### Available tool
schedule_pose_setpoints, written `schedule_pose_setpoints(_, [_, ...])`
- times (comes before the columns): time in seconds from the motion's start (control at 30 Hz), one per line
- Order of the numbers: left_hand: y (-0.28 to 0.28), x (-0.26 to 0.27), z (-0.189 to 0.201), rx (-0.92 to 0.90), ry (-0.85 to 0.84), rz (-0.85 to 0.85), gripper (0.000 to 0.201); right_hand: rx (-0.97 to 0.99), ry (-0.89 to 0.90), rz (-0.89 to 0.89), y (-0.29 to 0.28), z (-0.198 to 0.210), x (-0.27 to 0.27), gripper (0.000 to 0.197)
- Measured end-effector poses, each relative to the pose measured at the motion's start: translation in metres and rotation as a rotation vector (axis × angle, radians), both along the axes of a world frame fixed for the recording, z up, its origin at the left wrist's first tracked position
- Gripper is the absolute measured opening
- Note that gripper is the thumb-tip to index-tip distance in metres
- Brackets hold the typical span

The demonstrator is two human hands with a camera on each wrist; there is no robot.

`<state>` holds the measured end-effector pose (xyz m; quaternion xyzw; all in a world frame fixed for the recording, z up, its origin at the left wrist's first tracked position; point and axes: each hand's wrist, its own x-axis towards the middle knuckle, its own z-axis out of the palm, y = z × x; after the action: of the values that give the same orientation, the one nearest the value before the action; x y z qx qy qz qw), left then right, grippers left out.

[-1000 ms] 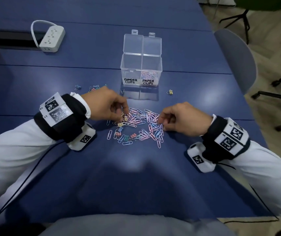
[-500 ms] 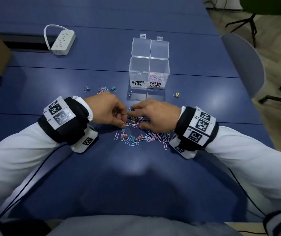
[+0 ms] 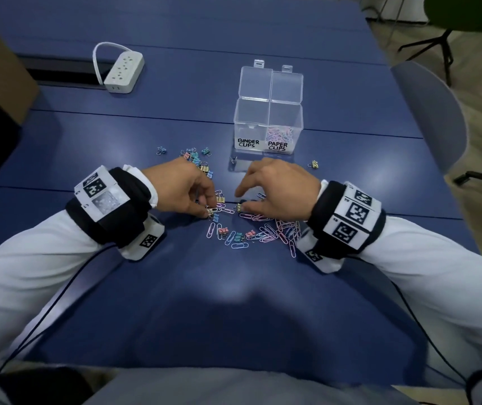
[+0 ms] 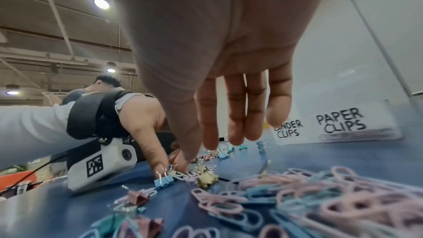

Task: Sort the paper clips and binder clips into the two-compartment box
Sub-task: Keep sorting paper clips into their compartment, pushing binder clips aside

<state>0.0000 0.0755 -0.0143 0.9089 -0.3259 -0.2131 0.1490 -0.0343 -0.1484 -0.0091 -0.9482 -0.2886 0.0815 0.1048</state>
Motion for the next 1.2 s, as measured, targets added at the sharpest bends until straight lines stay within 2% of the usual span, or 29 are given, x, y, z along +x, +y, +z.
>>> schedule_pose_setpoints(0.23, [0.001, -0.003, 0.011, -0.101, -0.080, 0.003, 0.009, 0.063, 0.021, -0.045, 0.019, -0.009, 0.012, 0.034])
schedule_pose_setpoints(0.4, [-0.002, -0.006, 0.017, -0.123, -0.097, 0.025, 0.008, 0.225, 0.190, -0.088, 0.012, -0.008, 0.013, 0.019])
schedule_pose_setpoints(0.5, [-0.008, -0.009, 0.018, -0.183, -0.053, 0.069, 0.008, 0.273, 0.192, -0.137, 0.006, -0.008, 0.012, 0.015])
schedule_pose_setpoints(0.63, [-0.016, -0.011, 0.015, -0.295, 0.006, 0.153, 0.020, 0.353, 0.204, -0.184, -0.003, -0.010, 0.005, 0.016])
schedule_pose_setpoints(0.83, [-0.024, -0.008, 0.015, -0.425, 0.171, 0.206, 0.027, 0.536, 0.182, -0.281, -0.010, -0.009, -0.004, 0.014])
schedule_pose_setpoints(1.1, [-0.035, -0.007, 0.007, -0.524, 0.295, 0.268, 0.050, 0.635, 0.057, -0.422, -0.013, -0.012, -0.009, 0.015])
schedule_pose_setpoints(1.13, [-0.034, -0.007, 0.006, -0.511, 0.285, 0.269, 0.053, 0.637, 0.039, -0.440, -0.015, -0.011, -0.009, 0.015])
schedule_pose_setpoints(1.2, [-0.029, -0.005, 0.004, -0.427, 0.155, 0.249, 0.053, 0.589, 0.004, -0.462, -0.023, -0.009, -0.006, 0.015])
